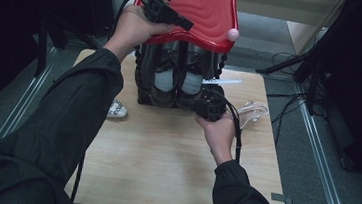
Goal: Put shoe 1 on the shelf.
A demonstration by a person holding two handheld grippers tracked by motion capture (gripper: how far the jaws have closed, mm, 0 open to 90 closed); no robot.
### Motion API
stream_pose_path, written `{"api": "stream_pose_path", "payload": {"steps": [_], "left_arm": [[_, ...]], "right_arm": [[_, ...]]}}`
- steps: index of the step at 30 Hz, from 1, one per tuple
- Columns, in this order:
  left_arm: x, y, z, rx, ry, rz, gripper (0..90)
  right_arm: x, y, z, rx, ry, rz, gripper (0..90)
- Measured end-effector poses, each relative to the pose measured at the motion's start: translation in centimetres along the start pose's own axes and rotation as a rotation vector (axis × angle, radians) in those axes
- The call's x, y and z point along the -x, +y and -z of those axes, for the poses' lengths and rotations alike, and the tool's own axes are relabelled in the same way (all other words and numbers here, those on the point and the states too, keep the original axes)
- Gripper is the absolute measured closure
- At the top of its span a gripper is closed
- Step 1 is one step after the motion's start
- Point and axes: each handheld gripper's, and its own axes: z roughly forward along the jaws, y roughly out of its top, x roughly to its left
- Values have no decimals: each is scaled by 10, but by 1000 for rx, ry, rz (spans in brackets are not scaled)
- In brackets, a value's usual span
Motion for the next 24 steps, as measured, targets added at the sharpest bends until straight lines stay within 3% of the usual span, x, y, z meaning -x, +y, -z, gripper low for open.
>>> {"api": "stream_pose_path", "payload": {"steps": [3,6,9,15,19,24], "left_arm": [[-2,1,-6,-27,22,-1,900],[-3,1,-8,-15,23,13,900],[-2,1,-10,-22,48,-7,900],[-6,-1,-13,-6,41,20,900],[-5,0,-15,-6,34,19,900],[-3,1,-18,-10,36,8,900]], "right_arm": [[1,0,0,1,2,2,900],[3,0,2,9,6,3,900],[3,1,5,17,-6,16,900],[4,4,4,6,-14,29,900],[6,6,7,11,-37,25,900],[12,8,8,16,-29,1,900]]}}
